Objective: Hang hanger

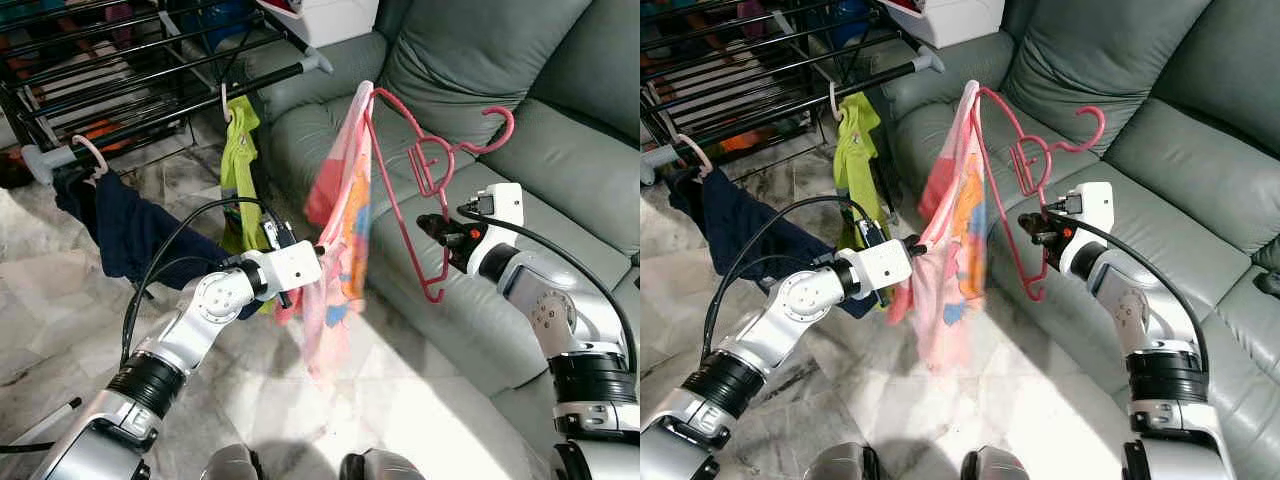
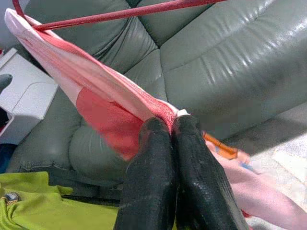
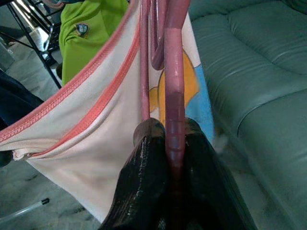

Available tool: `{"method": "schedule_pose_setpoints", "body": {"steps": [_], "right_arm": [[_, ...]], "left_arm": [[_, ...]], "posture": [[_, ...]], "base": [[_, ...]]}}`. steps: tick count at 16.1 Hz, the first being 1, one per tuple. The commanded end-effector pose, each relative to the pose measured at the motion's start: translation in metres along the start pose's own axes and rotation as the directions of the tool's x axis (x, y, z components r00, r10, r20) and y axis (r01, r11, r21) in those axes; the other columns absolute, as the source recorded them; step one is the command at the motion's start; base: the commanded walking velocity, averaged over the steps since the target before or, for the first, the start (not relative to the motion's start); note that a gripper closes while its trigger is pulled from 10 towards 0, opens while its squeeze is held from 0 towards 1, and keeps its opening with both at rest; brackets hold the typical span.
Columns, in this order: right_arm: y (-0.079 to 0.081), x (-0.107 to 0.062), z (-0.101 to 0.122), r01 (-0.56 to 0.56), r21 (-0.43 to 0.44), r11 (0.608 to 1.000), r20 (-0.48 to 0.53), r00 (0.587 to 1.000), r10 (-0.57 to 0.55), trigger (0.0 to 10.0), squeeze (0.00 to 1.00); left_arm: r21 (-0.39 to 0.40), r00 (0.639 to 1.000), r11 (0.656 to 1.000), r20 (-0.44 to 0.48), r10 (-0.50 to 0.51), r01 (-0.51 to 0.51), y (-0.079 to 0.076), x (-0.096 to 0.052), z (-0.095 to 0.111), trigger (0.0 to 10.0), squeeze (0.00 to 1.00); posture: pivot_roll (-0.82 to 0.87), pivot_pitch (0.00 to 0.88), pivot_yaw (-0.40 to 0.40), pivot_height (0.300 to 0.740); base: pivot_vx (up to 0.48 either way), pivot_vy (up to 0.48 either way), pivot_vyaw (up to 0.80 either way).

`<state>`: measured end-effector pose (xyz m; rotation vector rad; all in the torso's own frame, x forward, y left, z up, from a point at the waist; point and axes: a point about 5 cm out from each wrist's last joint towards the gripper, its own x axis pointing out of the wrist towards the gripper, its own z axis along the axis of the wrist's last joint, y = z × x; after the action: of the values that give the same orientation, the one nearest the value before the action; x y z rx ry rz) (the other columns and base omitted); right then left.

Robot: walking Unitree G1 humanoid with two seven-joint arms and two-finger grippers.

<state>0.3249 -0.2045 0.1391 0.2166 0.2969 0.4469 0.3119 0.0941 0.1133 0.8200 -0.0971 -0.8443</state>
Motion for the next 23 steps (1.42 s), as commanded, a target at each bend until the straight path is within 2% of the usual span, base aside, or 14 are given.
{"method": "schedule_pose_setpoints", "body": {"steps": [1, 6, 7, 8, 9, 12, 14, 15, 16, 18, 19, 20, 21, 23], "right_arm": [[0.003, 0.0, 0.012, -0.015, -0.035, 0.999, 0.04, 0.999, 0.016, 10.0, 0.0], [0.003, 0.0, 0.012, -0.015, -0.035, 0.999, 0.04, 0.999, 0.016, 10.0, 0.0], [-0.001, -0.004, 0.006, -0.011, -0.093, 0.996, -0.004, 1.0, 0.011, 10.0, 0.0], [-0.008, -0.045, -0.063, -0.16, -0.333, 0.929, -0.319, 0.946, 0.048, 10.0, 0.0], [-0.01, -0.051, -0.07, -0.174, -0.344, 0.922, -0.351, 0.935, 0.046, 10.0, 0.0], [-0.02, -0.054, -0.062, -0.114, -0.265, 0.957, -0.327, 0.945, 0.022, 10.0, 0.0], [-0.014, -0.067, -0.073, -0.262, -0.295, 0.919, -0.457, 0.883, 0.105, 10.0, 0.0], [-0.013, -0.073, -0.079, -0.307, -0.297, 0.904, -0.503, 0.855, 0.125, 10.0, 0.0], [-0.01, -0.079, -0.081, -0.371, -0.283, 0.884, -0.544, 0.822, 0.171, 10.0, 0.0], [-0.007, -0.076, -0.072, -0.38, -0.28, 0.881, -0.489, 0.847, 0.21, 10.0, 0.0], [-0.005, -0.074, -0.069, -0.386, -0.281, 0.879, -0.473, 0.852, 0.223, 10.0, 0.0], [0.0, -0.075, -0.069, -0.423, -0.264, 0.867, -0.493, 0.831, 0.256, 10.0, 0.0], [-0.002, -0.074, -0.072, -0.407, -0.294, 0.865, -0.504, 0.835, 0.222, 10.0, 0.0], [-0.001, -0.074, -0.072, -0.432, -0.315, 0.845, -0.49, 0.837, 0.245, 10.0, 0.0]], "left_arm": [[0.007, 1.0, 1.0, -0.002, 0.002, -0.002, 0.001, 0.0, 0.0, 10.0, 0.0], [0.007, 1.0, 1.0, -0.002, 0.002, -0.002, 0.001, 0.0, 0.0, 10.0, 0.0], [0.016, 0.999, 0.999, -0.007, 0.036, -0.036, 0.006, 0.0, -0.003, 10.0, 0.0], [0.134, 0.847, 0.89, -0.275, 0.456, -0.436, 0.09, -0.026, -0.048, 10.0, 0.0], [0.153, 0.808, 0.863, -0.304, 0.505, -0.482, 0.101, -0.033, -0.053, 10.0, 0.0], [0.173, 0.774, 0.847, -0.346, 0.53, -0.503, 0.105, -0.039, -0.062, 10.0, 0.0], [0.196, 0.752, 0.831, -0.354, 0.555, -0.521, 0.108, -0.037, -0.065, 10.0, 0.0], [0.184, 0.755, 0.827, -0.34, 0.56, -0.53, 0.109, -0.035, -0.063, 10.0, 0.0], [0.148, 0.81, 0.856, -0.276, 0.517, -0.496, 0.105, -0.029, -0.055, 10.0, 0.0], [0.105, 0.878, 0.899, -0.194, 0.438, -0.425, 0.094, -0.023, -0.047, 10.0, 0.0], [0.12, 0.874, 0.895, -0.195, 0.445, -0.429, 0.094, -0.022, -0.047, 10.0, 0.0], [0.123, 0.871, 0.892, -0.193, 0.452, -0.436, 0.094, -0.02, -0.047, 10.0, 0.0], [0.133, 0.873, 0.892, -0.187, 0.451, -0.433, 0.094, -0.019, -0.046, 10.0, 0.0], [0.126, 0.882, 0.896, -0.161, 0.443, -0.426, 0.094, -0.018, -0.043, 10.0, 0.0]], "posture": [[-0.06, 0.056, -0.042, 0.74], [-0.06, 0.056, -0.042, 0.74], [-0.06, 0.056, -0.042, 0.74], [-0.07, 0.029, -0.021, 0.74], [-0.08, 0.027, -0.023, 0.74], [-0.08, 0.026, -0.029, 0.74], [-0.09, 0.026, -0.033, 0.74], [-0.09, 0.026, -0.033, 0.74], [-0.09, 0.026, -0.031, 0.74], [-0.09, 0.026, -0.028, 0.74], [-0.09, 0.026, -0.027, 0.74], [-0.09, 0.027, -0.024, 0.74], [-0.09, 0.027, -0.024, 0.74], [-0.08, 0.029, -0.022, 0.74]], "base": [[0.0, 0.0, 0.0], [0.0, 0.0, 0.0], [0.0, 0.0, 0.0], [0.0, 0.0, 0.0], [0.0, 0.0, 0.0], [0.0, 0.0, 0.0], [0.0, 0.0, 0.0], [0.0, 0.0, 0.0], [0.0, 0.0, 0.0], [0.0, 0.0, 0.0], [0.0, 0.0, 0.0], [0.0, 0.0, 0.0], [0.0, 0.0, 0.0], [0.0, 0.0, 0.0]]}}
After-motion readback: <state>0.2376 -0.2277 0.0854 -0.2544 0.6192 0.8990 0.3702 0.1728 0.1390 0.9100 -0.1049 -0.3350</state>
